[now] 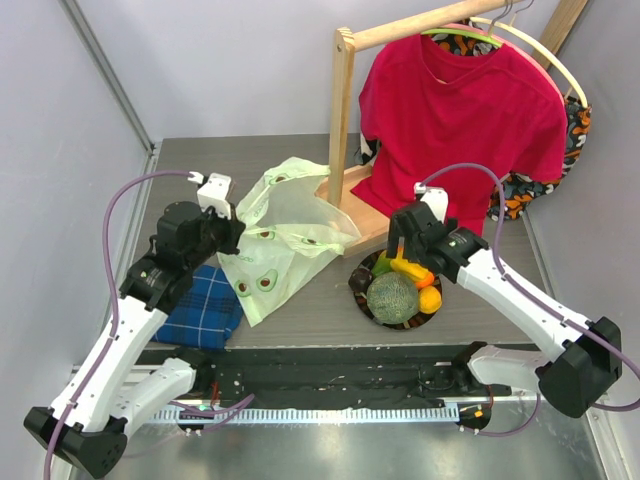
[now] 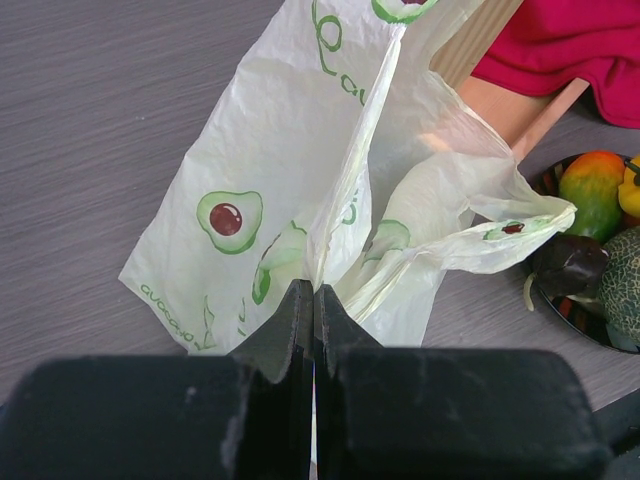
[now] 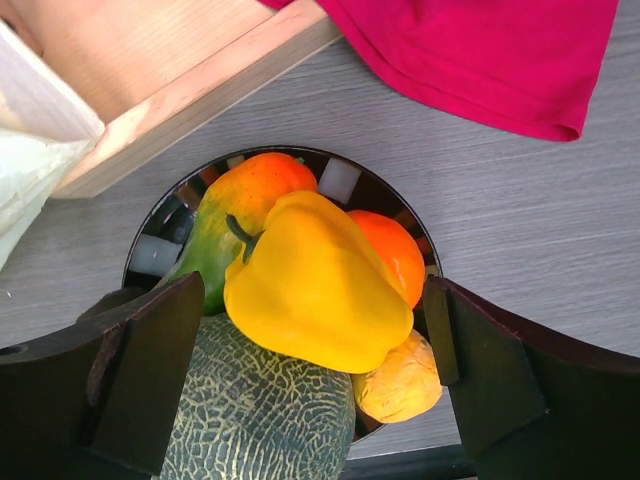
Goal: Place the fruits into the plastic bag
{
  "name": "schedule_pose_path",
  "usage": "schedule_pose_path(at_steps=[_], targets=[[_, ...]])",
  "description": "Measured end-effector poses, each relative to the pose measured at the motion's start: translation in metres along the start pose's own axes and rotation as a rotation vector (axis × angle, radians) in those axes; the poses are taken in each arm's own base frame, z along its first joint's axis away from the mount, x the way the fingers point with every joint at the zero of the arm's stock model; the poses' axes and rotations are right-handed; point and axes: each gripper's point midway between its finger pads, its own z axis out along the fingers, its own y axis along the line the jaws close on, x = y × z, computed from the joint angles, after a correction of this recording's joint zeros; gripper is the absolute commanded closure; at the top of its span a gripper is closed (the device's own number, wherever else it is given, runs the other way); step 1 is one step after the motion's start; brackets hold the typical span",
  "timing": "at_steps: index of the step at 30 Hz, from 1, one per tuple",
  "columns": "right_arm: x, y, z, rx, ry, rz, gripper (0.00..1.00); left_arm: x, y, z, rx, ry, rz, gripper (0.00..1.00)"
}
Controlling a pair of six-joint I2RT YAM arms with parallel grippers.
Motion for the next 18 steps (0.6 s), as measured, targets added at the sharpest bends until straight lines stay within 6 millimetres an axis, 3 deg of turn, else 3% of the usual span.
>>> schedule_pose_path(at_steps=[8, 18], targets=[[0.0047, -0.0059, 0.0061, 0.014, 0.025, 0.063, 0.00, -0.0004, -0.0001, -0.0010, 0.001, -0.003, 0.000, 1.00], [0.0088, -0.0045, 0.0070, -0.022, 0.044, -0.063, 0.00, 0.0007, -0.0010, -0.0006, 0.006, 0.000, 0.000, 1.00]])
